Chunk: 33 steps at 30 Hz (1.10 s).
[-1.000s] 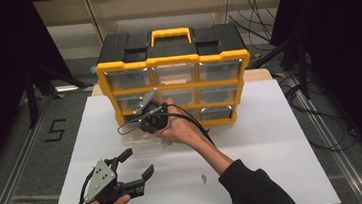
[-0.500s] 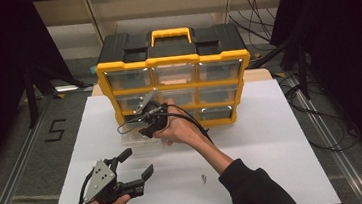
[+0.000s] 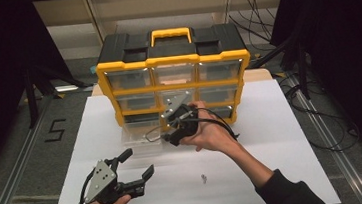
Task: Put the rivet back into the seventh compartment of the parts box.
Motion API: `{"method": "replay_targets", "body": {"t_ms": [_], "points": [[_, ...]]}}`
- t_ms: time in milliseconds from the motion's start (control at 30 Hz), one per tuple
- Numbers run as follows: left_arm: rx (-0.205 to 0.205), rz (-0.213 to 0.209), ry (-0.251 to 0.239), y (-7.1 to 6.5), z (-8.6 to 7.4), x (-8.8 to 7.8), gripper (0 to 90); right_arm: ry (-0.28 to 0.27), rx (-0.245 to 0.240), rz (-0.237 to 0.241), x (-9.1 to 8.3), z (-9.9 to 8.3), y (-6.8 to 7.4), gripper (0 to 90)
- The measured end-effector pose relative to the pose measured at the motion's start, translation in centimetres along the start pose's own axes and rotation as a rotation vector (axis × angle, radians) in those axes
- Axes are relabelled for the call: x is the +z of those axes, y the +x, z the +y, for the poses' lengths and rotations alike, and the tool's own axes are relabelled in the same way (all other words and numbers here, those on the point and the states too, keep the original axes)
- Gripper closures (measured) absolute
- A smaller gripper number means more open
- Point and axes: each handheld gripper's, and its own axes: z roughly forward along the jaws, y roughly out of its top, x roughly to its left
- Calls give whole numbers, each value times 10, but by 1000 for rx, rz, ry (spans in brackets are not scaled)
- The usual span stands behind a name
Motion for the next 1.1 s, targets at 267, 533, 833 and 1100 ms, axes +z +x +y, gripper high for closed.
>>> {"method": "replay_targets", "body": {"t_ms": [267,533,833,1100], "points": [[1,3,5,0,0,0,158,59,-14,30,-12,-40,17,355],[-3,1,-5,0,0,0,158,127,-6,62,-11,-72,26,333],[-4,-1,-6,0,0,0,157,215,9,105,0,-91,32,327],[-4,-3,-9,0,1,-1,158,286,7,141,8,-99,38,383]]}}
